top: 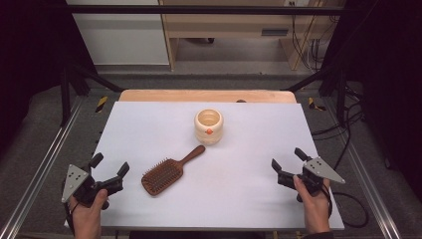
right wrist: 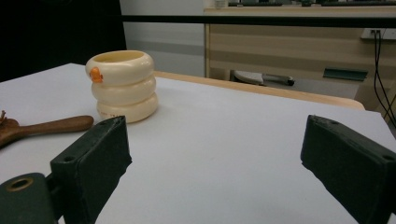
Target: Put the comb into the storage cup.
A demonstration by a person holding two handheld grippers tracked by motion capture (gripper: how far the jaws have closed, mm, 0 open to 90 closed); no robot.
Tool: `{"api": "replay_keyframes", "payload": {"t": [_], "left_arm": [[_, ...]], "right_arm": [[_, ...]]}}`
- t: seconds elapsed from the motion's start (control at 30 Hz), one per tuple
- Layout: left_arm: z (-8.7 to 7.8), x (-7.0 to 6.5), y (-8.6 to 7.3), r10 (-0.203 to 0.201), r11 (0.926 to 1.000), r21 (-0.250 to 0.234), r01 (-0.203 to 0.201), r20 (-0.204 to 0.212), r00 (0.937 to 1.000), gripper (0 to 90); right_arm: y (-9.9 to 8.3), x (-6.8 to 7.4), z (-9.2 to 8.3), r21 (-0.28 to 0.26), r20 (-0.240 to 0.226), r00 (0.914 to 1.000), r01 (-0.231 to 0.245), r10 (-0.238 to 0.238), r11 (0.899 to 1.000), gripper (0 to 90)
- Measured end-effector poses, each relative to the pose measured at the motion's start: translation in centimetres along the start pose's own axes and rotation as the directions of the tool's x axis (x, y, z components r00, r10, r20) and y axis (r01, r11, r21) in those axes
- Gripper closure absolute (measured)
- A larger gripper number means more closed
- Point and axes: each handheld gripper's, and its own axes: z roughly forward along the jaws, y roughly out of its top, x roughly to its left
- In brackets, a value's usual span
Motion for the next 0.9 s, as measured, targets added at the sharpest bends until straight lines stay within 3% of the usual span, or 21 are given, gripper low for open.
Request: {"api": "replay_keyframes", "payload": {"t": [0.47,0.77,0.9], "left_arm": [[0.10,-0.21,0.00,0.001,0.9997,0.026,-0.001,-0.008,1.0000,5.0],[0.20,-0.61,-0.06,0.012,0.9967,0.081,-0.011,-0.019,0.9997,16.9],[-0.32,-0.57,-0.01,0.014,0.9948,0.101,-0.008,-0.059,0.9982,27.5]], "right_arm": [[-0.15,0.12,0.26,0.029,-0.006,0.9999,-0.010,0.010,1.000,6.9],[-0.22,0.01,0.33,0.034,0.005,0.9999,-0.013,0.013,0.999,6.5],[-0.16,0.01,0.45,0.032,0.001,0.9998,-0.018,0.018,0.999,6.4]]}}
